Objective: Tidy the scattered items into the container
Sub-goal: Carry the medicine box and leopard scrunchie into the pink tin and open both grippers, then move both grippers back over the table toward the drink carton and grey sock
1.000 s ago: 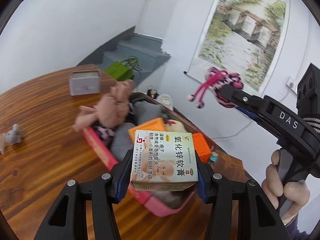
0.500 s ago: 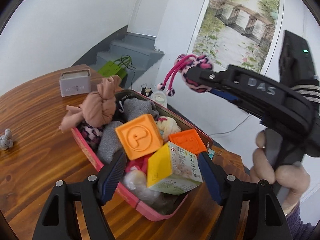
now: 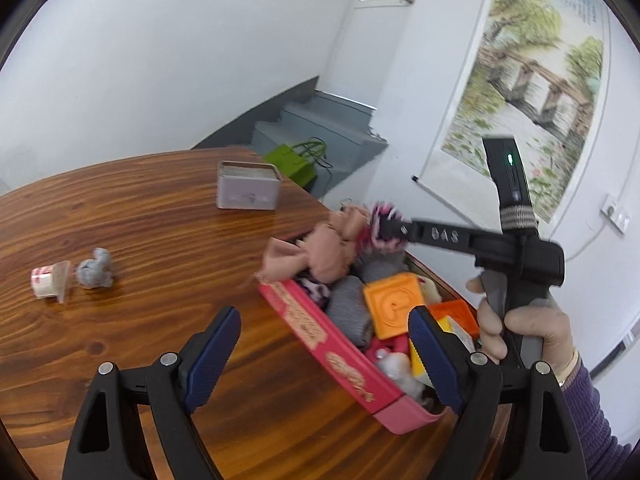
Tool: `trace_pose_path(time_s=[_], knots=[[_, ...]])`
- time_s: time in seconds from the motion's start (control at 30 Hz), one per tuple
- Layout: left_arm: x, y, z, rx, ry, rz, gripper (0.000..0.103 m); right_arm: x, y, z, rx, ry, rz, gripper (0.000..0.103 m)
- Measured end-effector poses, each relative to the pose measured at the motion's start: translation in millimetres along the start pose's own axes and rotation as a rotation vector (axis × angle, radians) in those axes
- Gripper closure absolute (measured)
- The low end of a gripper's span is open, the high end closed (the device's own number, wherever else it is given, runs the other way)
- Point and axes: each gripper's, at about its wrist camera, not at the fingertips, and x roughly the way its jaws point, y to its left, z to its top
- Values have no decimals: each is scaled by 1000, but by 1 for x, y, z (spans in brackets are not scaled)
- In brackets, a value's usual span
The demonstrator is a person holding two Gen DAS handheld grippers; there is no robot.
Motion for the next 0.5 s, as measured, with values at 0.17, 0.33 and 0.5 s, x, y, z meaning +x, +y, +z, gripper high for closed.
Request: trace_pose_path(time_s=[0.17, 0.33, 0.5], knots=[[-14, 34, 6, -69, -27, 46, 16, -11, -1, -5, 27, -22, -2, 50], [-31, 62, 12, -111, -59, 87, 16, -32, 1, -4, 57, -68, -5, 48], [-54, 100, 15, -143, -114, 204, 5, -58, 18, -3, 65, -125, 34, 47]])
